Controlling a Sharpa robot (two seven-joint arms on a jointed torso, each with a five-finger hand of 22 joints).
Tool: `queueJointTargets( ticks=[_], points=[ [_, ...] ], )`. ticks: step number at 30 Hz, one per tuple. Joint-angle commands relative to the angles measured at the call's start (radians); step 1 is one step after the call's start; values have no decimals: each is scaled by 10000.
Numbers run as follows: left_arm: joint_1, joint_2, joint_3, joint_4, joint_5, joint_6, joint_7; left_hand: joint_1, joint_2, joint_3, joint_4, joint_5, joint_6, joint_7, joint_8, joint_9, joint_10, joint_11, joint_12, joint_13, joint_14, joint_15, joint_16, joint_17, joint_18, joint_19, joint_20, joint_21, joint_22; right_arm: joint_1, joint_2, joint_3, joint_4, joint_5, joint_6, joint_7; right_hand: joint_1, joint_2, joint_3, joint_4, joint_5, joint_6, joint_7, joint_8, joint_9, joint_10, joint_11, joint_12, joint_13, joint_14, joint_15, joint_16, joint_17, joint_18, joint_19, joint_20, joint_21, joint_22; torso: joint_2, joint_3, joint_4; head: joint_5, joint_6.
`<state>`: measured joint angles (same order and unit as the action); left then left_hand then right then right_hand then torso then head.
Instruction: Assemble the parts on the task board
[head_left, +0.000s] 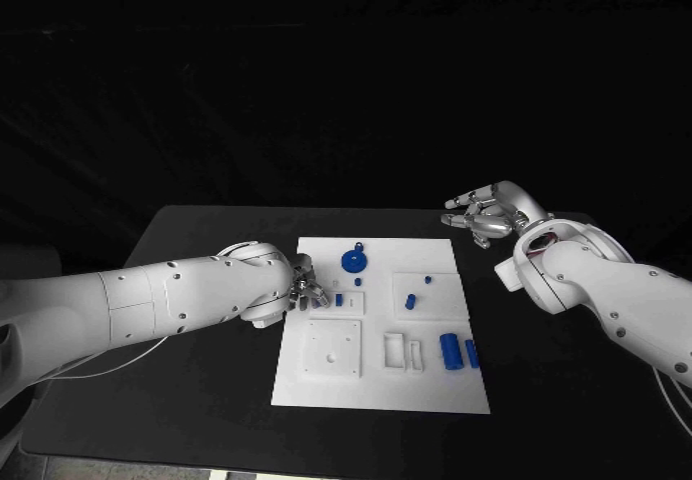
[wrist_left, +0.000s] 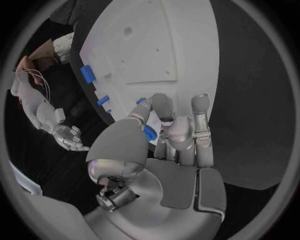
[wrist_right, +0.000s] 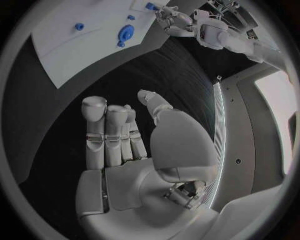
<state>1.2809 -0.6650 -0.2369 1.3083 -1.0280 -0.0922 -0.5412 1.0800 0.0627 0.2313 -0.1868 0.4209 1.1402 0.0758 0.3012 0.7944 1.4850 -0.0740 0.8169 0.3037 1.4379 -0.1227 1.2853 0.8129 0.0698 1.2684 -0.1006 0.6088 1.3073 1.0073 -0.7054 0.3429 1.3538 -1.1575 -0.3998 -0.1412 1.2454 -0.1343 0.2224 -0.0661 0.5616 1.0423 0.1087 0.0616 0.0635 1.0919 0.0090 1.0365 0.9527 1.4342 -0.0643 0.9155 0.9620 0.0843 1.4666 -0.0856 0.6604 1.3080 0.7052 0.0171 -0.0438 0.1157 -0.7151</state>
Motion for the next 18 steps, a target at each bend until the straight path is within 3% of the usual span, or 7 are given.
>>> queueJointTargets(
  ticks=[1,7,13,17,18],
  points=[
    [-3,85,-39,-41,113,873,-57,257,169,-8,-24,-94,1246,-1260,-44,13,274,-268,-41,14,-22,-10,-36,-14,-62,-1,-57,-46,161,-18,19,4,-4,-22,140,43,-113,2,-12,48,36,-32,41,1,-13,-45,-29,4,15,-50,-23,-40,-9,114,269,9,-60,804,-1,-1,-4,13,4],
    [97,173,-31,-205,278,1184,-81,310,200,-52,-9,-311,1227,-1253,-71,29,273,-262,-69,43,-38,-6,-65,-46,-79,-3,-65,-81,162,-31,35,4,-13,-22,143,44,-113,2,-12,48,36,-32,41,1,-13,-45,-29,4,15,-50,-23,-40,-9,114,269,9,-60,804,1,-4,-12,10,6],
    [208,259,-19,-370,478,1569,-130,430,325,-188,52,-843,1166,-1234,-131,135,267,-248,-173,110,-94,2,-112,-113,-100,-27,-72,-137,165,-38,50,4,-20,-22,155,42,-113,2,-12,48,36,-32,41,1,-13,-45,-29,4,15,-50,-23,-40,-9,114,269,9,-60,804,1,-6,-11,8,2],
    [305,290,-12,-445,602,1864,-187,490,714,-364,195,-2176,795,-1189,1,742,221,-207,-375,217,-223,12,-208,-257,-138,-85,-111,-208,164,-42,64,3,-29,-24,164,41,-113,2,-12,48,36,-32,41,1,-13,-45,-29,4,15,-50,-23,-40,-9,114,269,9,-60,804,-2,-1,-4,10,-1],
    [316,291,-11,-450,619,1897,-192,517,788,-438,194,-2284,706,-1176,50,955,221,-208,-425,298,-239,12,-216,-266,-156,-91,-123,-222,168,-43,67,3,-31,-24,166,41,-113,2,-12,48,36,-32,41,1,-13,-45,-29,4,15,-50,-23,-40,-9,114,269,9,-60,804,-2,1,-5,9,-2]
  ],
)
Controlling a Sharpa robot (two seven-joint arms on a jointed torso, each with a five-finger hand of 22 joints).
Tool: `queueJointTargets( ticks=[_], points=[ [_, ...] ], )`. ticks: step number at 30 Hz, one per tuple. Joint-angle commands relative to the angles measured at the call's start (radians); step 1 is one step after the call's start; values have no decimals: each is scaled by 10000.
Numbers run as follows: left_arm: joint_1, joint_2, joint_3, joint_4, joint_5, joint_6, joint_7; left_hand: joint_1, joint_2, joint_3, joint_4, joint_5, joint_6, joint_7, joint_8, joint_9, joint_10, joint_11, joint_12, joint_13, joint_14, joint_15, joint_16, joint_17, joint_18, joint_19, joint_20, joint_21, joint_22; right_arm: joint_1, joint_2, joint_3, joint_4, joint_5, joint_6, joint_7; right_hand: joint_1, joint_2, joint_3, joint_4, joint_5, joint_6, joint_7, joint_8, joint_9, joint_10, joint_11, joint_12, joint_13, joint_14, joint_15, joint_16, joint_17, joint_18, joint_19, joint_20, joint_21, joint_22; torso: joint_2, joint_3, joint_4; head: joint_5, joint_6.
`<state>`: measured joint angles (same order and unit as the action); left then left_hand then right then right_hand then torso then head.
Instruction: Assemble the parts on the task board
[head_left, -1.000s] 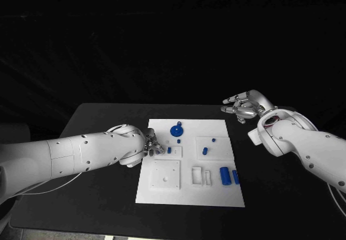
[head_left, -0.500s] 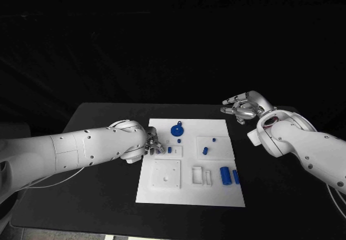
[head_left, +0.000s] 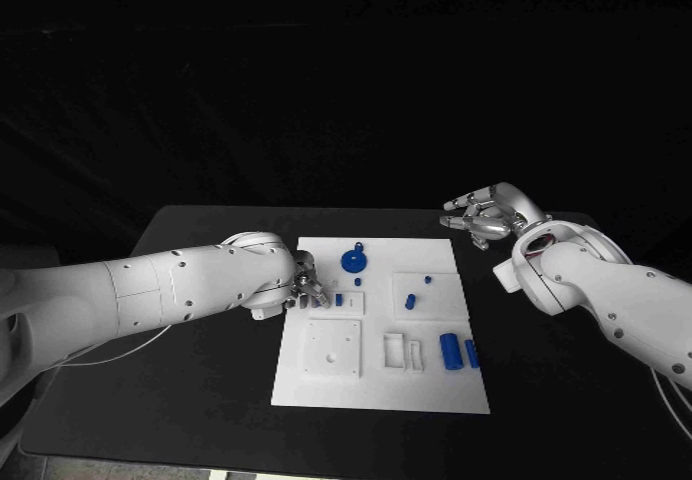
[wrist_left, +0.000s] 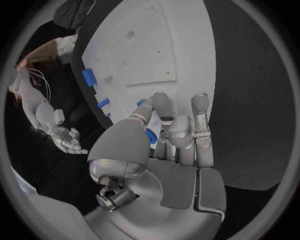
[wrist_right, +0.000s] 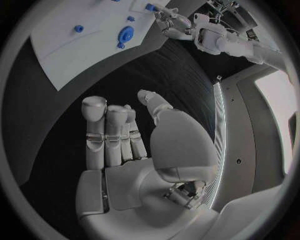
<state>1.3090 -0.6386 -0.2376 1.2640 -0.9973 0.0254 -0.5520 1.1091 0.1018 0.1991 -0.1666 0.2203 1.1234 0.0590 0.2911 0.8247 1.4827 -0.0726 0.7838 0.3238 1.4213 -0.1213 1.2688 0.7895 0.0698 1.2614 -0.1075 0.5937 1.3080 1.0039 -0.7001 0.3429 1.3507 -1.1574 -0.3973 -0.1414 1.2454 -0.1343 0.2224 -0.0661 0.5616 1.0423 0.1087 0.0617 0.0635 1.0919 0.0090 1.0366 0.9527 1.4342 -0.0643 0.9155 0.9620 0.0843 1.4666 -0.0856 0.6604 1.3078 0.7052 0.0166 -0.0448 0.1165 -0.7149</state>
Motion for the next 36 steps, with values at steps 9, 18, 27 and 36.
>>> queueJointTargets(
  ticks=[9,18,27,36],
  points=[
    [174,2,50,-74,628,1123,-96,235,706,-404,-104,-846,748,-996,-19,1340,218,-196,-345,545,-133,-3,-103,-85,-199,-34,-88,-151,168,-29,42,3,-30,-25,155,46,-113,2,-12,48,36,-32,41,1,-13,-45,-29,3,15,-49,-23,-40,-9,114,270,9,-60,806,-9,0,16,12,-13],
    [306,72,78,-280,908,1357,-124,216,734,-502,-68,-868,756,-983,-127,1481,219,-171,-405,680,-164,-1,-121,-106,-210,-50,-97,-183,168,-43,57,3,-44,-25,177,43,-113,2,-12,48,36,-32,41,1,-13,-45,-29,3,15,-49,-23,-40,-9,114,270,9,-60,806,-3,-3,7,12,3],
    [338,247,75,-497,916,1484,-154,292,644,-497,-95,-710,790,-983,-187,1464,217,-169,-409,706,-166,5,-108,-95,-196,-49,-79,-190,171,-46,62,3,-42,-25,193,38,-133,2,24,36,52,-49,47,0,-13,-66,-25,-11,-2,-55,-21,-55,-18,114,266,11,-71,805,-7,0,17,16,-5],
    [343,551,69,-897,894,1960,-204,383,643,-466,-126,-808,770,-967,-252,1475,195,-166,-454,727,-201,17,-121,-129,-196,-73,-69,-194,174,-46,86,3,-47,-25,210,37,-133,2,24,36,52,-49,47,0,-13,-66,-25,-11,-2,-55,-21,-55,-18,114,266,11,-71,805,-7,1,8,45,4]
  ],
)
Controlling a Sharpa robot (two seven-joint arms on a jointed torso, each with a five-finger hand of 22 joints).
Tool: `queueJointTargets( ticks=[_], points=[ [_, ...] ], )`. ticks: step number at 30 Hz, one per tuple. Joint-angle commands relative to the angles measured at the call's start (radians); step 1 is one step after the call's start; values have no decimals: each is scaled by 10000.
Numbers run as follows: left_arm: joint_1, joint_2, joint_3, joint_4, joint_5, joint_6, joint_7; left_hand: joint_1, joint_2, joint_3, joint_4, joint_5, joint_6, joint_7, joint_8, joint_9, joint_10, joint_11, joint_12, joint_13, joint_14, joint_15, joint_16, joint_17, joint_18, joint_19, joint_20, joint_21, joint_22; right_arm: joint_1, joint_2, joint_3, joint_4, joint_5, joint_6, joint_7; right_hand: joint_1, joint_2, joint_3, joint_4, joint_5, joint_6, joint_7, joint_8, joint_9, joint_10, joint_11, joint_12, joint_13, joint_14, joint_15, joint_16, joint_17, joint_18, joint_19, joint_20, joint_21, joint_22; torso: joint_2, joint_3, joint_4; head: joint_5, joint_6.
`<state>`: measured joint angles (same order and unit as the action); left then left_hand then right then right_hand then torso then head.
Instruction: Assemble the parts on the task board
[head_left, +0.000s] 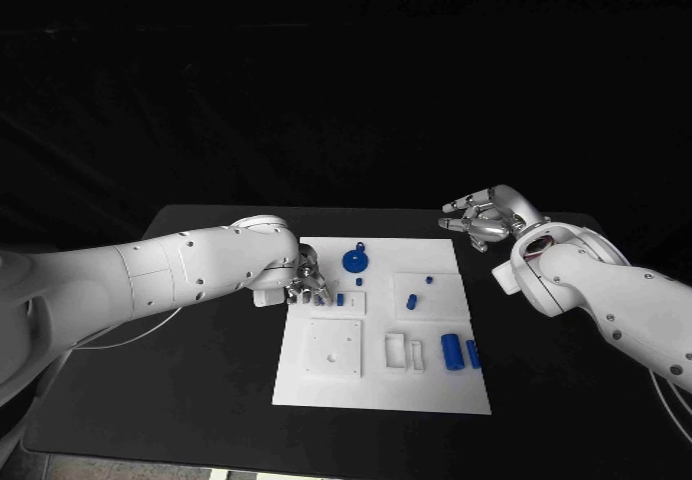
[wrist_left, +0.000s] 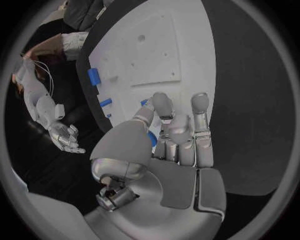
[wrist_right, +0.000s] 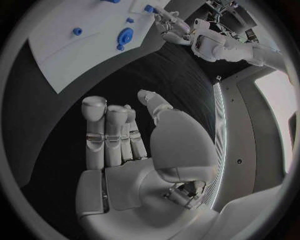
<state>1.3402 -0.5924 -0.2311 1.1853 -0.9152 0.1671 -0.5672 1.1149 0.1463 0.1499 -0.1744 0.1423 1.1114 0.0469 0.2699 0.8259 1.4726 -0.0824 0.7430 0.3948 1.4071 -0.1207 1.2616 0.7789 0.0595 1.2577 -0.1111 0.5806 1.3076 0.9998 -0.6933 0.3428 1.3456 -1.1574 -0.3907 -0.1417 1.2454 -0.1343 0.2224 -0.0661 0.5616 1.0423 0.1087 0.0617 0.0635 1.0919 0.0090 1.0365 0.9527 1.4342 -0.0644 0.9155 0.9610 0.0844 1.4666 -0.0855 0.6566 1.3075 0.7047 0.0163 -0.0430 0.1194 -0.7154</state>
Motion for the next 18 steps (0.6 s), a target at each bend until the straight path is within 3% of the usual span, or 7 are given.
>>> queueJointTargets(
  ticks=[1,18],
  points=[
    [33,120,4,-157,64,598,-61,339,203,28,-49,-67,872,-841,-51,1469,281,-65,-58,19,-70,11,-54,-33,-94,-43,-31,-66,177,-6,20,3,3,-26,145,40,-134,2,25,36,52,-49,47,0,-13,-66,-26,-11,-2,-55,-21,-55,-9,113,266,11,-33,808,-2,4,-12,17,10],
    [189,689,3,-1074,-92,1765,-168,505,244,41,-125,-185,749,-799,-124,1660,177,-39,-138,100,-232,48,-47,-121,-116,-155,-11,-114,177,-7,87,3,-50,-26,161,13,-134,2,25,36,52,-49,47,0,-13,-66,-26,-11,-2,-55,-21,-55,-9,113,266,11,-33,808,10,-3,-6,4,-1]
  ],
)
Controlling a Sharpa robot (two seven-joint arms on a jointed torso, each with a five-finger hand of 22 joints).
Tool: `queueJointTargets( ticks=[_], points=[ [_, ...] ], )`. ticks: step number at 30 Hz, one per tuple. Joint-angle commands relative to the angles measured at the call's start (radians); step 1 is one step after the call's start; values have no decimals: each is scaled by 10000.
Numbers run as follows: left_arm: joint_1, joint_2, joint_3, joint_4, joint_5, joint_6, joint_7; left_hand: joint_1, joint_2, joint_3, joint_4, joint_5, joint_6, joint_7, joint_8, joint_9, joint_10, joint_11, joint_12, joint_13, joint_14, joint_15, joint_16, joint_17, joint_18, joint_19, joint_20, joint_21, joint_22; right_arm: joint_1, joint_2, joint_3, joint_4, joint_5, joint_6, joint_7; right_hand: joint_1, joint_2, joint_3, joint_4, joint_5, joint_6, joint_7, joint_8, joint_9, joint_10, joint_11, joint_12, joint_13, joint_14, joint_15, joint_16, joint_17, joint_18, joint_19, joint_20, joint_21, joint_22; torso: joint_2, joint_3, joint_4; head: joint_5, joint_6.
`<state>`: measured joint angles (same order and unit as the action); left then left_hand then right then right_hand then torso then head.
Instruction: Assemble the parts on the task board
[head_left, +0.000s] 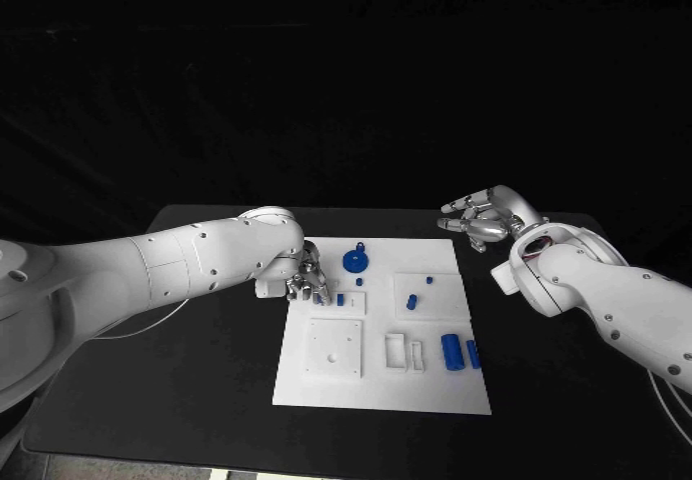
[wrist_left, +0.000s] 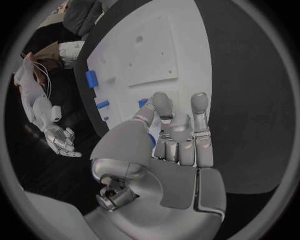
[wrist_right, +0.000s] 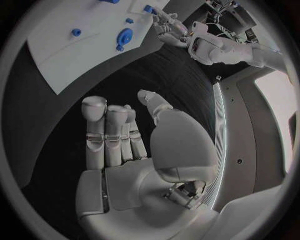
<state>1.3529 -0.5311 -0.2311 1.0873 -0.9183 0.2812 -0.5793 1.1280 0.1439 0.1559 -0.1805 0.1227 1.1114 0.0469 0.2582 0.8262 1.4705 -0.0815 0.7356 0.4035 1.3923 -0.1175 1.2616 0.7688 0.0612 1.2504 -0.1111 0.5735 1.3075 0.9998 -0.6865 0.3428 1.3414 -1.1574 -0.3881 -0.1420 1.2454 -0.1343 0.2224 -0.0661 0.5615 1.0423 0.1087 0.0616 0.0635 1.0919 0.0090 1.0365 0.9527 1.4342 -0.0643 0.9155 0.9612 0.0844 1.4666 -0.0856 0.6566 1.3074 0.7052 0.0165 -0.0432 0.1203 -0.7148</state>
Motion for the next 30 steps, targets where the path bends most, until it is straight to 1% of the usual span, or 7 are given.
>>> queueJointTargets(
  ticks=[1,7,13,18,21,25,30],
  points=[
    [72,102,2,-143,-57,669,-42,373,268,-18,-64,11,749,-799,-7,1656,197,-49,-63,13,-84,15,-47,-20,-132,-81,-11,-42,179,-7,24,3,-14,-26,135,14,-133,2,25,36,53,-49,47,0,-13,-66,-26,-11,-2,-55,-21,-55,-10,113,266,11,-33,809,2,-4,-12,1,-15],
    [123,239,2,-412,192,1008,-34,402,269,-7,-118,88,757,-795,-35,1658,192,-48,-68,21,-99,23,-30,-24,-150,-94,-17,-52,180,-11,43,3,-33,-27,143,5,-133,2,25,36,53,-49,47,0,-13,-66,-26,-11,-2,-55,-21,-55,-10,113,266,11,-33,809,3,-9,-9,-17,-36],
    [160,393,5,-714,613,1419,-38,416,259,8,-186,163,780,-785,-96,1619,177,-40,-72,28,-131,35,-1,-23,-162,-118,-8,-56,185,-13,70,3,-47,-28,152,2,-135,10,36,31,52,-51,47,0,-13,-63,-26,-1,5,-54,-21,-53,-7,113,268,11,-32,810,1,-7,1,-9,-57],
    [178,511,6,-940,828,1688,-29,412,255,20,-221,239,793,-785,-119,1609,181,-43,-68,32,-130,36,24,-5,-165,-125,-7,-55,185,-14,92,3,-54,-28,158,1,-136,16,44,28,52,-53,48,0,-13,-61,-26,6,10,-53,-21,-51,-5,113,270,11,-31,811,3,-3,-7,8,-55],
    [188,580,3,-1053,948,1919,-44,404,246,32,-253,302,806,-783,-140,1594,182,-42,-66,33,-133,40,40,3,-166,-131,-3,-52,185,-14,99,2,-57,-29,163,0,-136,16,44,28,52,-53,48,0,-13,-61,-26,6,10,-53,-21,-51,-5,113,270,11,-31,811,-6,0,4,11,-87],
    [192,646,-4,-1137,1014,2048,-48,402,238,33,-265,309,813,-784,-146,1589,180,-42,-66,33,-137,42,43,2,-167,-134,-2,-50,187,-14,106,2,-55,-29,164,-2,-136,16,44,28,52,-53,48,0,-13,-61,-26,6,10,-53,-21,-51,-5,113,270,11,-31,811,-8,2,13,19,-86],
    [193,709,-13,-1191,990,2027,-50,390,238,50,-298,357,830,-782,-169,1579,178,-44,-56,39,-143,42,68,10,-160,-138,6,-32,190,-14,119,2,-52,-29,167,0,-136,16,44,28,52,-53,48,0,-13,-61,-26,6,10,-53,-21,-51,-5,113,270,11,-31,811,-4,-3,2,36,-79]
  ],
)
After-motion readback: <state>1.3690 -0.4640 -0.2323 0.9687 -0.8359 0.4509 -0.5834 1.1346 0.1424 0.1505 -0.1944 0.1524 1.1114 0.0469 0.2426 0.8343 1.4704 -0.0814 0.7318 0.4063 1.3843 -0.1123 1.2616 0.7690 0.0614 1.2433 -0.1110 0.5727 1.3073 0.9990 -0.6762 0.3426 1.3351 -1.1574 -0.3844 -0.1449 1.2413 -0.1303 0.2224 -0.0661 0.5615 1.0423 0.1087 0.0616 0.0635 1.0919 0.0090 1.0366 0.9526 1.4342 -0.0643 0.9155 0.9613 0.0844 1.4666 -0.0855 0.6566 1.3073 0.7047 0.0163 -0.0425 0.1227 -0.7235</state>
